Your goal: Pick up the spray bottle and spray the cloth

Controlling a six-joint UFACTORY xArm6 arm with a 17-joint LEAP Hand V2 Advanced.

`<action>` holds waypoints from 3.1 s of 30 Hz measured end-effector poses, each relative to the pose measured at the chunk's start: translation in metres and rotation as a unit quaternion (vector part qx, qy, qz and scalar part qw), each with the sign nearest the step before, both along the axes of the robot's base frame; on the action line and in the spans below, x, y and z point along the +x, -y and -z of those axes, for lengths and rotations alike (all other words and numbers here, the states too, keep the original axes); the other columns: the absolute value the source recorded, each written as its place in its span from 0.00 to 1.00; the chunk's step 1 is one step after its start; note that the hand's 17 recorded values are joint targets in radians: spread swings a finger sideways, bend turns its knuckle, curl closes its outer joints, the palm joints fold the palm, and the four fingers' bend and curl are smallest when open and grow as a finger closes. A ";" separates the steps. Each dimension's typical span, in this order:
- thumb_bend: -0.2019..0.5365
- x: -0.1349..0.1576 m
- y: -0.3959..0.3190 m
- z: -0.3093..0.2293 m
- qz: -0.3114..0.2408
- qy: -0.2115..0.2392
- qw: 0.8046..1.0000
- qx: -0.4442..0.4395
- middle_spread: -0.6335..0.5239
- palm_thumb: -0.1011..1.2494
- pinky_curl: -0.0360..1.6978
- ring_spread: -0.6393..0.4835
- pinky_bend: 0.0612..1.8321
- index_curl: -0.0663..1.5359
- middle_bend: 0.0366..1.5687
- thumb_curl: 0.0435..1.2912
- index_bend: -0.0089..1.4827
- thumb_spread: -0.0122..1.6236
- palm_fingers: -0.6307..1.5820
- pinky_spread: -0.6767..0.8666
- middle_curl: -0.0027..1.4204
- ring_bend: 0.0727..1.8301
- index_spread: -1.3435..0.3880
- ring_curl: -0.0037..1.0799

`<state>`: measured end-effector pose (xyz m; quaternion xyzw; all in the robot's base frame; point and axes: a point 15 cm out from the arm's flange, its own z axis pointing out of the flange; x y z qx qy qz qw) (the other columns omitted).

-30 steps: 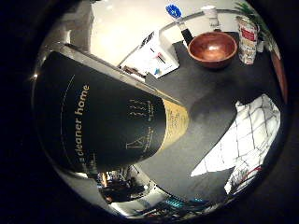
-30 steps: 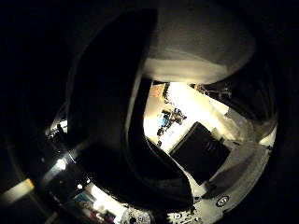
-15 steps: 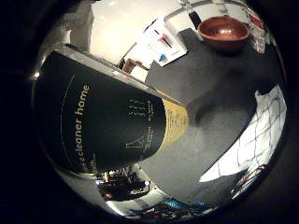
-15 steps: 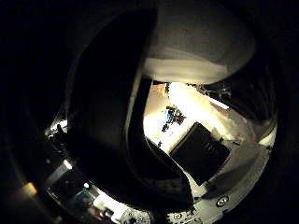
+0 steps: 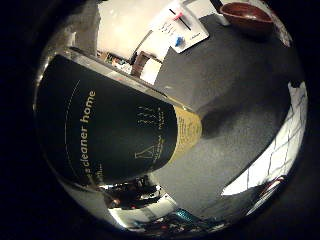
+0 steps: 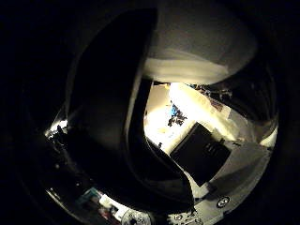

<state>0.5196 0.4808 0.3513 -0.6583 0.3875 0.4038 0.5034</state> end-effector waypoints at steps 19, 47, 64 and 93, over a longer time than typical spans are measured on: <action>0.24 -0.006 0.016 0.008 -0.036 0.000 0.999 -0.013 0.34 0.64 0.43 0.36 0.49 0.59 0.50 0.31 0.11 0.66 0.64 0.07 0.61 0.61 0.51 0.56; 0.24 -0.006 0.035 0.043 -0.056 -0.022 0.998 -0.034 0.40 0.60 0.39 0.36 0.29 0.47 0.40 0.26 0.16 0.66 0.50 0.34 0.50 0.52 0.54 0.47; 0.24 0.003 0.060 0.066 -0.057 -0.026 0.997 -0.054 0.46 0.58 0.33 0.42 0.22 0.38 0.30 0.23 0.16 0.66 0.45 0.54 0.40 0.39 0.55 0.36; 0.24 0.010 0.100 0.096 -0.065 -0.035 0.994 -0.085 0.50 0.57 0.22 0.50 0.20 0.29 0.18 0.22 0.13 0.66 0.45 0.61 0.30 0.27 0.57 0.26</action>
